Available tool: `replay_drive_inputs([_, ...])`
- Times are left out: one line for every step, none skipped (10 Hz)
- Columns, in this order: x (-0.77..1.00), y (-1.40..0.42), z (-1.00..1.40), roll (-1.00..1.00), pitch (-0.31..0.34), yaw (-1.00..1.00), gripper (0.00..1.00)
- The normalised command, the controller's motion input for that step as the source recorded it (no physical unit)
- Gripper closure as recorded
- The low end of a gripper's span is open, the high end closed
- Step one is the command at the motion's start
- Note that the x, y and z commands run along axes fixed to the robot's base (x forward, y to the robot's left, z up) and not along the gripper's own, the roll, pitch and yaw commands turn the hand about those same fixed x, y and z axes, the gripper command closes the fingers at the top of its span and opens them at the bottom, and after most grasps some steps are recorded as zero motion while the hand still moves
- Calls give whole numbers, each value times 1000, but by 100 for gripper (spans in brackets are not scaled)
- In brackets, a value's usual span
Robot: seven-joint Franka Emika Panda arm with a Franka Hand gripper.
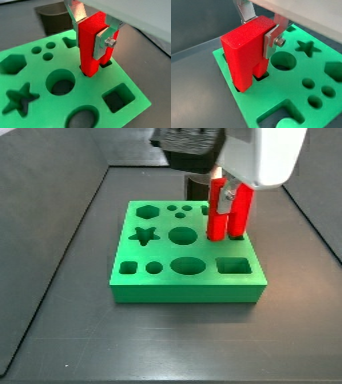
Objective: Insert the double-square object.
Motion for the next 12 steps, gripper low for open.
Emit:
replay_drive_inputs([163, 137, -137, 0, 0, -849, 100])
replay_drive_inputs([51, 180, -69, -27, 0, -706, 100])
replay_drive_inputs([0, 74, -49, 0, -1, -417, 100])
replay_drive_inputs([-109, 0, 0, 0, -40, -40, 100])
replay_drive_inputs([-17, 0, -103, 0, 0, -114, 100])
replay_drive_inputs([-60, -9, -217, 44, -1, 43, 100])
replay_drive_inputs([0, -43, -220, 113, 0, 249, 100])
replay_drive_inputs([77, -129, -183, 124, 14, 0, 100])
replay_drive_inputs([171, -163, -137, 243, 99, -51, 100])
replay_drive_inputs([137, -186, -86, 360, 161, -140, 100])
replay_drive_inputs([137, -134, -114, 383, 189, -206, 100])
replay_drive_inputs([6, -91, -163, 334, 131, -134, 100])
